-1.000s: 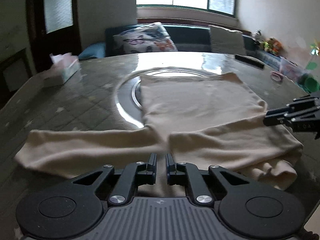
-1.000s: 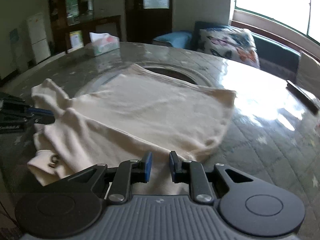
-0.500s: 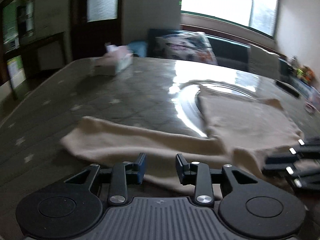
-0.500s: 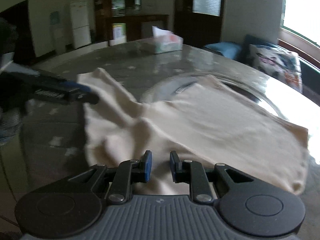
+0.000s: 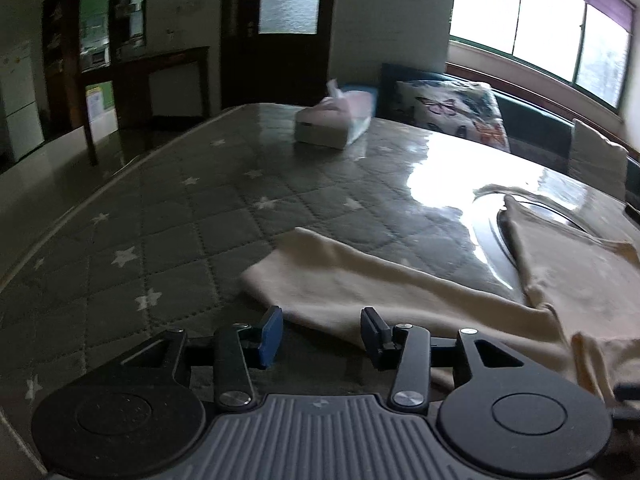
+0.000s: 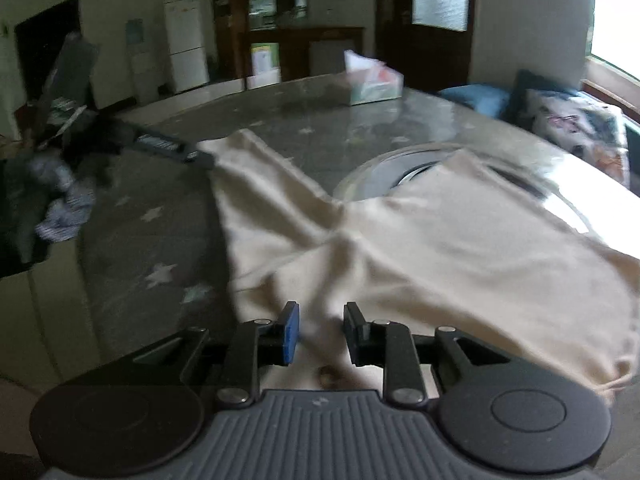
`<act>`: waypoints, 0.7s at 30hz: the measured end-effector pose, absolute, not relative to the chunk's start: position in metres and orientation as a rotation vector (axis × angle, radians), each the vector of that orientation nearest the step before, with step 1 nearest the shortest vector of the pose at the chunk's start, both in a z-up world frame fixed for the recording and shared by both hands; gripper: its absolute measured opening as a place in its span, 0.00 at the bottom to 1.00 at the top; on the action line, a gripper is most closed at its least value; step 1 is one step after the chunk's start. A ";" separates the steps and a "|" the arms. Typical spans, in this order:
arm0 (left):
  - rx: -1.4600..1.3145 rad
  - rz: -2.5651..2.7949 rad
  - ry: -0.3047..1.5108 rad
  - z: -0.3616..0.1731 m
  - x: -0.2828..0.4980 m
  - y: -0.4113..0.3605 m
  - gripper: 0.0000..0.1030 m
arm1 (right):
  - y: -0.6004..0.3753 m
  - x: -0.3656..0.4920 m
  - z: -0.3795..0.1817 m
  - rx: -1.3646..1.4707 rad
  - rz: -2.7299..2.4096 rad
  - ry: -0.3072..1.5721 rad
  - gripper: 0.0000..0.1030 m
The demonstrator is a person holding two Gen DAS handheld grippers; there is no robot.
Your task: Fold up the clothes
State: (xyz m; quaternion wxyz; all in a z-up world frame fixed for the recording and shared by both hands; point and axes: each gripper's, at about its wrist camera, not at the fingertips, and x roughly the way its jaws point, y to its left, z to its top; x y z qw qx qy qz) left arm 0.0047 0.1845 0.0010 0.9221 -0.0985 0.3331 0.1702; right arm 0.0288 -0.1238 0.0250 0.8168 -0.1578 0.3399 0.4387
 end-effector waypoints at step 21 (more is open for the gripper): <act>-0.279 0.413 0.688 -0.005 0.010 0.209 0.48 | -0.111 0.050 0.023 -0.237 0.957 0.758 0.34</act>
